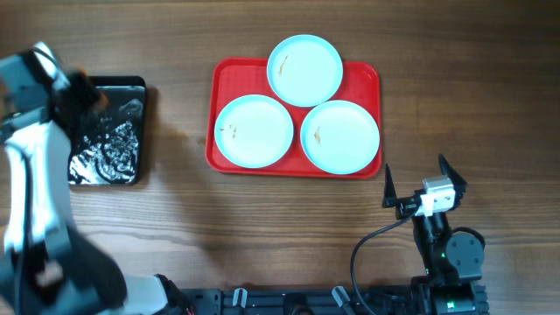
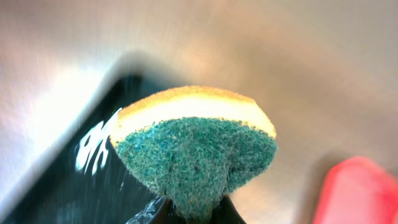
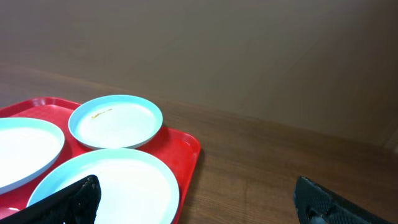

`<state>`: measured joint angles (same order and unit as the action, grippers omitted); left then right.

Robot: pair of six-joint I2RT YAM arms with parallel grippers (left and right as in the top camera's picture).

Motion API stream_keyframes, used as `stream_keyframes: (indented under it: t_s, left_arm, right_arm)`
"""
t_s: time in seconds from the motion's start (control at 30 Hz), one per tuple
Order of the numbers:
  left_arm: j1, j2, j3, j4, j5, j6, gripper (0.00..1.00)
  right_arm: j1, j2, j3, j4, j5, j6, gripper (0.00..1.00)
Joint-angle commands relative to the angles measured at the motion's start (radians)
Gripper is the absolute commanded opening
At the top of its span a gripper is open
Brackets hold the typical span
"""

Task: Clean dirty plates on tray and stack at the side
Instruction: 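Keep scrubbing the sponge around the black tray to soak it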

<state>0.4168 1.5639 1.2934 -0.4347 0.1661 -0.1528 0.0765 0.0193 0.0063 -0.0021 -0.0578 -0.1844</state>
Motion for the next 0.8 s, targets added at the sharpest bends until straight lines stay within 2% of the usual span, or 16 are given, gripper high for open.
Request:
stream_keyframes:
  t_s: [0.0,0.13,0.23,0.33,0.43,0.63,0.77]
  left_arm:
    - [-0.005,-0.098,0.030,0.012,0.032,0.019,0.04]
    - [-0.005,-0.027,-0.013,-0.028,-0.059,0.019,0.04]
    - [-0.005,0.142,-0.091,-0.027,-0.113,0.026,0.04]
    - [-0.004,0.234,-0.088,-0.094,-0.157,0.109,0.04]
    - [-0.006,0.191,-0.055,-0.109,-0.188,0.108,0.04]
    - [-0.009,-0.072,0.021,-0.034,-0.028,0.108,0.04]
    - [-0.009,-0.071,0.000,-0.026,-0.041,0.108,0.04]
  right_arm:
    - [-0.006,-0.012,-0.001,0.003,0.010,0.003,1.00]
    - [-0.006,-0.012,-0.001,0.004,0.010,0.003,1.00]
    - [-0.006,-0.012,-0.001,0.003,0.010,0.003,0.99]
    - [-0.006,-0.012,-0.001,0.003,0.010,0.003,1.00]
    - [-0.006,-0.012,-0.001,0.003,0.010,0.003,1.00]
    - [-0.006,-0.012,-0.001,0.003,0.010,0.003,1.00]
    - [-0.006,-0.012,-0.001,0.003,0.010,0.003,1.00]
